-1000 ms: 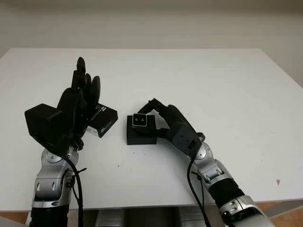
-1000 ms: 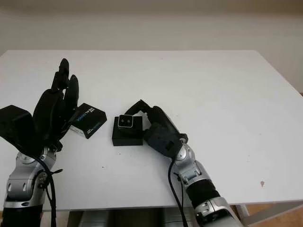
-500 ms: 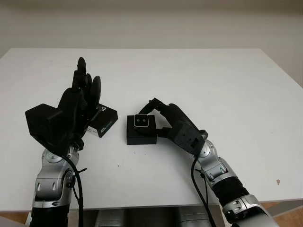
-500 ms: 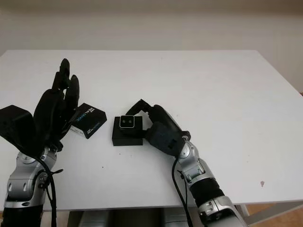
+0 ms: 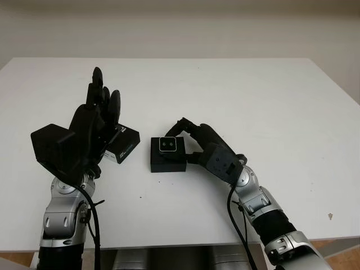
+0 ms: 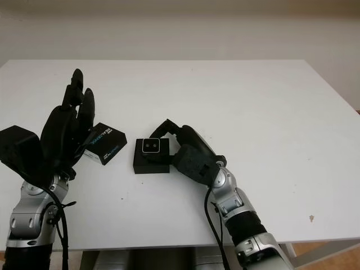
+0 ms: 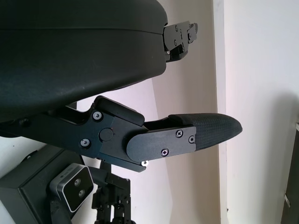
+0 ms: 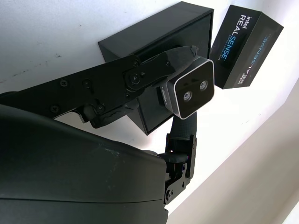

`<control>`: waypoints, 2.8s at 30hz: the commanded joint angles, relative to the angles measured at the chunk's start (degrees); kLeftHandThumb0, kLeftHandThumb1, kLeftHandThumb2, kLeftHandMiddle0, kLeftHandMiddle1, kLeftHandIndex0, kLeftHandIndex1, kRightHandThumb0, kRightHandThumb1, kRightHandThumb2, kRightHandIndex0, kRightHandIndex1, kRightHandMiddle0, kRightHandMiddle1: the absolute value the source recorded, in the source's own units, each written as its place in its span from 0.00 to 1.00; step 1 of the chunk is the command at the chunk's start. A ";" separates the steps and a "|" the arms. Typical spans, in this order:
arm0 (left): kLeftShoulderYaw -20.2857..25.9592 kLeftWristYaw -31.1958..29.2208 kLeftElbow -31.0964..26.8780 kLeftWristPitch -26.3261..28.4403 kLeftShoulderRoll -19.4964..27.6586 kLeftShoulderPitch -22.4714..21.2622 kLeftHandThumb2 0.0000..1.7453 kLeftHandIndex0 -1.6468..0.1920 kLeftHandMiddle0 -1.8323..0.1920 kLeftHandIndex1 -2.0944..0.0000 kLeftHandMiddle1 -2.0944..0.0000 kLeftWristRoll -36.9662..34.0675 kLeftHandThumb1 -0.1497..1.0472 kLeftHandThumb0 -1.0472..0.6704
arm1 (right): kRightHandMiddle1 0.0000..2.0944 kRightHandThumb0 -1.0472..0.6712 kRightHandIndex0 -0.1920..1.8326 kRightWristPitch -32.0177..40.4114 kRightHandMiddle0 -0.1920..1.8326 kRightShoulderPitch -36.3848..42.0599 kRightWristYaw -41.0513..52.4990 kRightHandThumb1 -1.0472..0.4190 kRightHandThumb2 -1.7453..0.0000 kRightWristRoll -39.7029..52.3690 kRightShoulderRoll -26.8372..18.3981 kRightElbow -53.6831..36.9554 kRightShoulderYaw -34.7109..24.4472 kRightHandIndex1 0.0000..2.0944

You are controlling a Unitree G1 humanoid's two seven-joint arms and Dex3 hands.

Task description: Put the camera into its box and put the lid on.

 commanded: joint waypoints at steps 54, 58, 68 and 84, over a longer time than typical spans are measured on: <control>2.22 -21.15 7.92 -8.37 30.22 -6.45 0.12 1.00 1.00 1.00 1.00 7.70 1.00 0.08 | 0.03 0.17 0.03 22.41 0.05 0.45 7.35 0.00 0.75 18.18 -5.60 -30.25 -15.16 0.03; -2.99 -32.13 15.30 -7.80 37.81 -14.76 0.03 1.00 1.00 1.00 1.00 9.72 0.89 0.08 | 0.03 0.19 0.02 26.21 0.04 -1.47 8.52 0.00 0.78 23.51 -6.13 -30.55 -18.80 0.02; -19.25 -44.42 27.46 -21.44 44.23 -30.57 0.02 1.00 1.00 1.00 1.00 26.47 0.79 0.21 | 0.02 0.23 0.00 28.35 0.02 -3.09 12.15 0.00 0.73 29.86 -9.45 -29.35 -23.55 0.01; -31.76 -28.53 43.82 -44.64 41.02 -38.03 0.03 1.00 1.00 1.00 1.00 51.14 0.78 0.21 | 0.00 0.18 0.00 37.14 0.00 -2.63 7.65 0.00 0.69 38.71 -5.76 -35.29 -24.31 0.00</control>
